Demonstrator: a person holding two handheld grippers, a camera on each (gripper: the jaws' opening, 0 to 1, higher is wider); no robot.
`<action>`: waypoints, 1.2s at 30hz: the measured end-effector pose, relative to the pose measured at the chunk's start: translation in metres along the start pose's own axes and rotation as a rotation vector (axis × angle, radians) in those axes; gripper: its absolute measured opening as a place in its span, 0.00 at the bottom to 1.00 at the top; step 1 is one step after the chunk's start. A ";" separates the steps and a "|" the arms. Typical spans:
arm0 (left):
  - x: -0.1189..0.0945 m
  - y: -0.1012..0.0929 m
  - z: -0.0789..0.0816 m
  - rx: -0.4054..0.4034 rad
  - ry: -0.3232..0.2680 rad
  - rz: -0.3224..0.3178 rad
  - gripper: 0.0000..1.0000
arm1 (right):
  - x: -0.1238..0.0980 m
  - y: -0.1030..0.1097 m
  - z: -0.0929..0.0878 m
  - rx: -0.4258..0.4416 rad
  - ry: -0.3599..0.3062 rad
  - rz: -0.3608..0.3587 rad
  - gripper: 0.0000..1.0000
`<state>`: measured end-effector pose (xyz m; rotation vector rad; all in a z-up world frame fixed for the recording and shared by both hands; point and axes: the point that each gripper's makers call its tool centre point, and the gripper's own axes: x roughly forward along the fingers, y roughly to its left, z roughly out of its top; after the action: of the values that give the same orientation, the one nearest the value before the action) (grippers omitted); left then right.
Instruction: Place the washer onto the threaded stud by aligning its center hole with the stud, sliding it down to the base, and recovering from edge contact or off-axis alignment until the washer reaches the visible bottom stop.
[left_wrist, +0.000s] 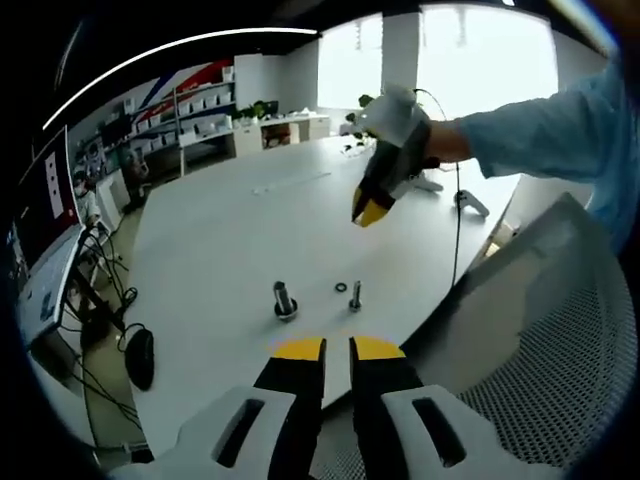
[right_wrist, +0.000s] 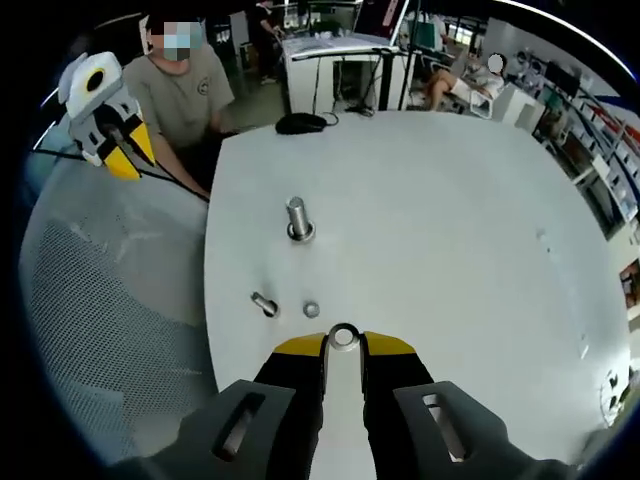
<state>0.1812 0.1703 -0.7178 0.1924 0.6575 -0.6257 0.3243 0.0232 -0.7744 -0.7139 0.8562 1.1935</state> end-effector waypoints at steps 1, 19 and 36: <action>0.000 -0.001 -0.001 -0.001 0.003 -0.003 0.07 | 0.000 0.001 0.000 -0.001 0.000 0.004 0.15; 0.002 -0.002 -0.006 -0.015 0.025 -0.013 0.09 | -0.001 0.039 0.013 -0.093 -0.005 0.078 0.15; 0.001 -0.002 -0.005 -0.016 0.013 -0.009 0.10 | 0.010 0.066 0.018 -0.153 0.014 0.128 0.15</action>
<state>0.1784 0.1703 -0.7219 0.1790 0.6764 -0.6280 0.2643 0.0581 -0.7762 -0.8017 0.8383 1.3813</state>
